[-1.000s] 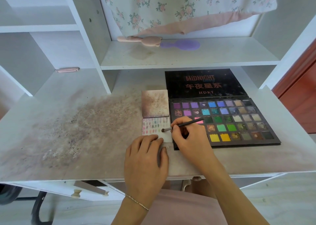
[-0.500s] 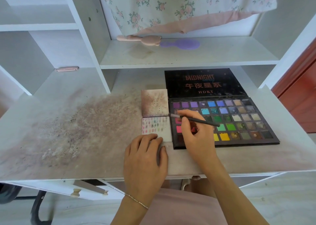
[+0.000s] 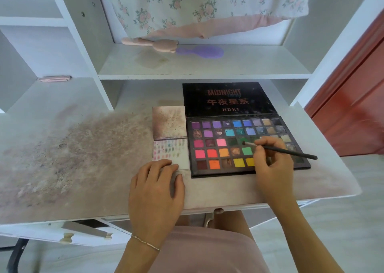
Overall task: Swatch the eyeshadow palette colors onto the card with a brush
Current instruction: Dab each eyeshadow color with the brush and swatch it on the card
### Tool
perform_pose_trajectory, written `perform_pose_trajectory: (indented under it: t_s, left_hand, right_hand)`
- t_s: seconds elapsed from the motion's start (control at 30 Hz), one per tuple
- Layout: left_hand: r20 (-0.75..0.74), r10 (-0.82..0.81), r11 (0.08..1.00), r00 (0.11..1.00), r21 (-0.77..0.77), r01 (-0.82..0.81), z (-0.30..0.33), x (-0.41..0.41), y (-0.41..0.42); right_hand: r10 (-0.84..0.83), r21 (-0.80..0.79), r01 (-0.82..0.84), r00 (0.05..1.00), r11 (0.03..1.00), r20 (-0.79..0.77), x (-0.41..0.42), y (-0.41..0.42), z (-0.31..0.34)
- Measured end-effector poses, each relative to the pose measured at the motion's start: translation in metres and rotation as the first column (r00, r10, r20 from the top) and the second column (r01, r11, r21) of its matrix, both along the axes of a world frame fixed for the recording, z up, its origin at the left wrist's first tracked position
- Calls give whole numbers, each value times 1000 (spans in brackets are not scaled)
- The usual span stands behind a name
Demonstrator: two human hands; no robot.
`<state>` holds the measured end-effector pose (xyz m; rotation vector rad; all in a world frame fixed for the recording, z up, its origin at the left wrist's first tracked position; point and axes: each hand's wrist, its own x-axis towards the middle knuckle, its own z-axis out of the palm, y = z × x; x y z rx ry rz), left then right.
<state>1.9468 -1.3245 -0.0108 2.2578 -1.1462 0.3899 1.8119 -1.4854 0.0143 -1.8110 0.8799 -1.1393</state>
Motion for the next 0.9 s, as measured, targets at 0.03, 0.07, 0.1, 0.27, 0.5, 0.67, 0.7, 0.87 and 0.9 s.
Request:
perform_pose_trajectory:
  t_s: [0.03,0.07,0.1,0.27,0.5,0.67,0.7,0.87,0.9]
  left_hand:
    - [2,2,1000,1000,-3,-2,0,0,0]
    - [5,3,1000,1000,-5,-3,0,0,0]
    - [7,6,1000,1000,-5,-6,0,0,-1]
    - [22,15,1000,1000,-2,-15,-1,0,-1]
    - [37,22,1000,999,-17,-21,-2,-1,-2]
    - [42,22,1000,999,-22,-21,-2,-1,-3]
    - [39,24,999,999,-22,-23,-2,-1,-2]
    - [32,26,999,999,-21,-25,-2,-1,-2]
    - [32,24,999,999,-22,-23,-2,-1,-2]
  right_hand:
    - [-38,-5,38,999,999,-11,-7,-6,1]
    - [-79,-11,79,997,997,-21,-13,-12,1]
    - [-123,-15,123,992,992,-35,-20,-18,0]
    - [-341,0,343,933,939,-113,-41,-39,-3]
    - [-362,-14,371,895,929,-260,-41,-42,-5]
    - [-374,-18,385,884,923,-280,-43,-43,-5]
    - [-376,-17,386,886,922,-273,-43,-43,-5]
    - [-345,-20,354,894,935,-285,-42,-43,-4]
    - [-346,-14,356,898,935,-273,-42,-43,-4]
